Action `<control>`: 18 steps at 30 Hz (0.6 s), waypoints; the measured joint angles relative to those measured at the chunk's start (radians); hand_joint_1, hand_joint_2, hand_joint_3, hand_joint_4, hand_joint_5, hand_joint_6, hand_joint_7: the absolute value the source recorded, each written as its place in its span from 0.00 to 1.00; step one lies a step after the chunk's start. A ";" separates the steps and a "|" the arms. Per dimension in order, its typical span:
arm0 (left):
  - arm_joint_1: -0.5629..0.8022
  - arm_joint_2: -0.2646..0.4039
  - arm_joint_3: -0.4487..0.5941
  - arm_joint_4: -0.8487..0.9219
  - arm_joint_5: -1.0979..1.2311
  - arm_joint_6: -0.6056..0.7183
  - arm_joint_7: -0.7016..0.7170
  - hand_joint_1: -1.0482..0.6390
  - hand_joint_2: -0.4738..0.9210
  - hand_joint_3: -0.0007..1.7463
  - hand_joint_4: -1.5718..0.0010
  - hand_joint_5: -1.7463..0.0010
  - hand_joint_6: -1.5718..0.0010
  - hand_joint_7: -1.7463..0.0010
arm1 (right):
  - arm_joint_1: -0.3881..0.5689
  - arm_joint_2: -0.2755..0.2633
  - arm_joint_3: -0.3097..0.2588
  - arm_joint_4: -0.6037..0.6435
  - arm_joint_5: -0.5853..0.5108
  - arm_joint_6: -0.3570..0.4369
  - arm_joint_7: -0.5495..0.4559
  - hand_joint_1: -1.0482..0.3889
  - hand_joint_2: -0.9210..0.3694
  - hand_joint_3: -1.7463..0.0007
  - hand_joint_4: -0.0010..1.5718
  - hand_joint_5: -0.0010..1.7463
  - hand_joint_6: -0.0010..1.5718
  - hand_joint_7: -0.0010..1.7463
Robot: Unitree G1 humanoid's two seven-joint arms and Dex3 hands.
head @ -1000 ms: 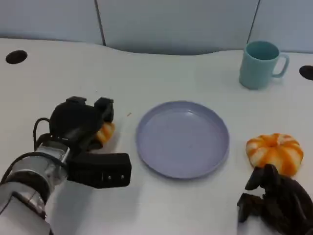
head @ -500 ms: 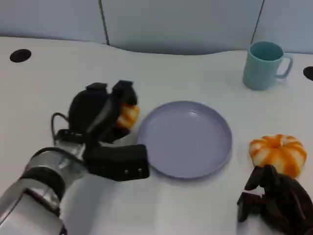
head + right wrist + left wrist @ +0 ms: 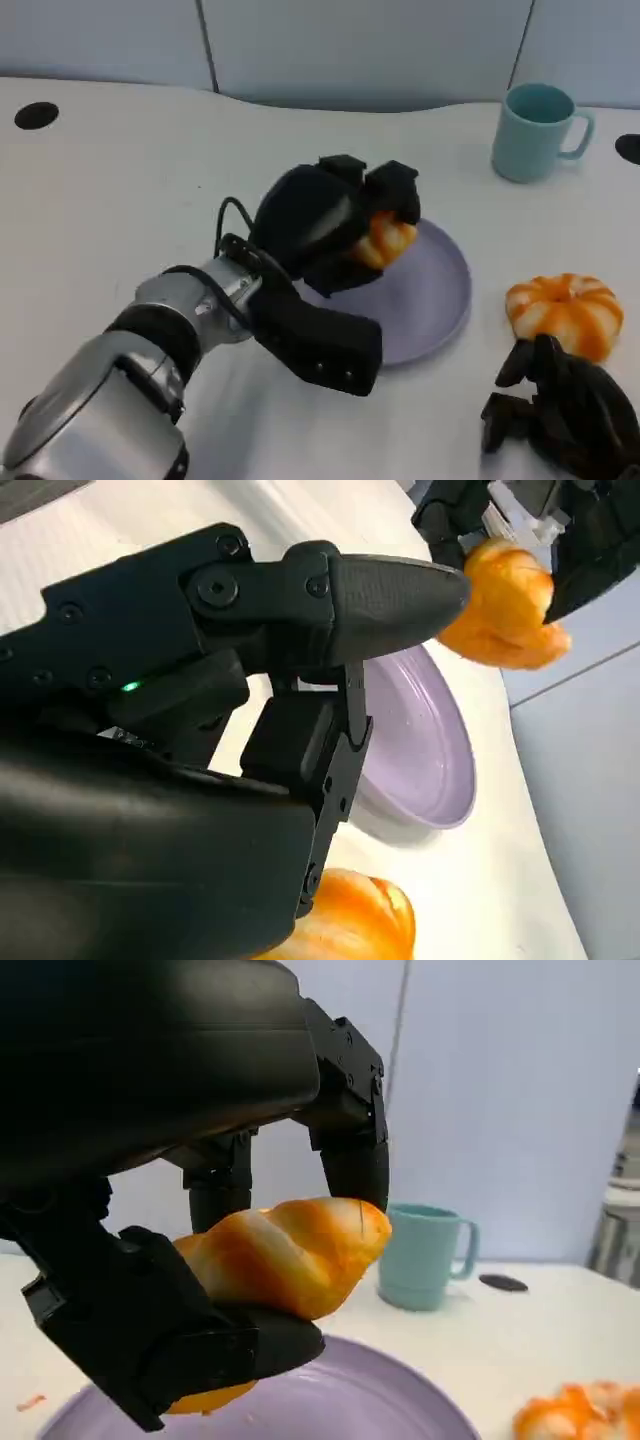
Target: Grasp the bread from the table and place it into the plate.
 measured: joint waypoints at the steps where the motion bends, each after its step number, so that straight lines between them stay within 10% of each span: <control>1: -0.001 -0.003 -0.001 0.000 0.000 -0.001 -0.024 0.44 0.65 0.75 0.38 0.00 0.50 0.00 | 0.001 0.000 0.000 0.000 0.000 -0.002 0.002 0.40 0.00 0.76 0.82 0.69 0.75 0.61; 11: -0.002 -0.017 0.034 0.005 -0.050 -0.001 -0.246 0.39 0.72 0.74 0.44 0.00 0.50 0.07 | 0.010 0.000 0.004 -0.016 0.000 0.010 -0.004 0.41 0.00 0.72 0.84 0.67 0.77 0.59; 15: -0.002 -0.025 0.046 0.010 -0.075 0.021 -0.373 0.38 0.79 0.48 0.56 0.39 0.46 0.71 | 0.014 0.000 0.006 -0.019 0.000 0.008 0.000 0.42 0.00 0.71 0.83 0.67 0.76 0.59; 18: -0.002 -0.028 0.055 0.011 -0.087 0.034 -0.473 0.32 0.95 0.19 0.74 0.59 0.55 0.96 | 0.018 0.000 0.009 -0.025 0.000 0.011 0.000 0.41 0.00 0.71 0.83 0.67 0.76 0.59</control>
